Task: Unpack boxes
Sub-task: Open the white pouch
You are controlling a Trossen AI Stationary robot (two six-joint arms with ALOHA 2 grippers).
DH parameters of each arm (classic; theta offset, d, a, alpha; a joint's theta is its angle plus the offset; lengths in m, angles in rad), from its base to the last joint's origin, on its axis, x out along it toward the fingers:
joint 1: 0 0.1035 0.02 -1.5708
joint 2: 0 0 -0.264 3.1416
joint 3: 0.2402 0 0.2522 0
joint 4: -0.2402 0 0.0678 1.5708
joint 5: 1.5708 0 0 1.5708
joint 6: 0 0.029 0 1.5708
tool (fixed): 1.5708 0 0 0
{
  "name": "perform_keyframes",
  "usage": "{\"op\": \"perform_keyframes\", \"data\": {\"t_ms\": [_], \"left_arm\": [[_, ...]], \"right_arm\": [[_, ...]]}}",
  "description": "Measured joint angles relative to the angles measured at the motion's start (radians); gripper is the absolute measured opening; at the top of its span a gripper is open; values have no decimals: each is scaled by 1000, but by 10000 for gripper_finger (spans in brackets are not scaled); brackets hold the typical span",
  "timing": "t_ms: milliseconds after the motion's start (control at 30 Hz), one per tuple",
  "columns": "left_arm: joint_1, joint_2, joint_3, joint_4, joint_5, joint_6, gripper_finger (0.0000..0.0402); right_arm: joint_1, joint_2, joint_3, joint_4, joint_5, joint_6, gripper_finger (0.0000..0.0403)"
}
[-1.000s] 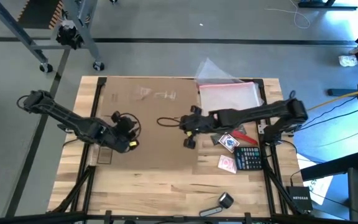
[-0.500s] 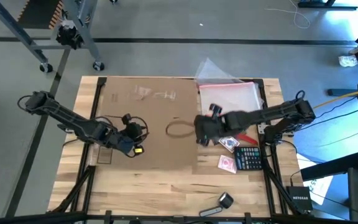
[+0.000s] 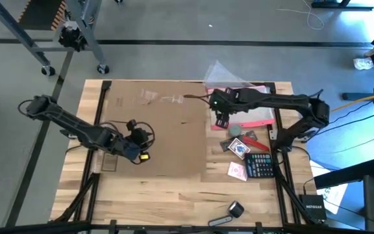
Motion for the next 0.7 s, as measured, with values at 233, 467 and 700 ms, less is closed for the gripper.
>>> {"op": "perform_keyframes", "data": {"t_ms": [233,467,700], "left_arm": [[-1,0,-17,4,0,-20,117],[-1,0,-17,38,-1,4,117],[25,0,-17,57,-1,29,117]], "right_arm": [[-186,0,-64,139,-57,-49,238],[-434,45,-64,233,-134,-150,238],[-647,183,-63,310,-252,-255,238]]}}
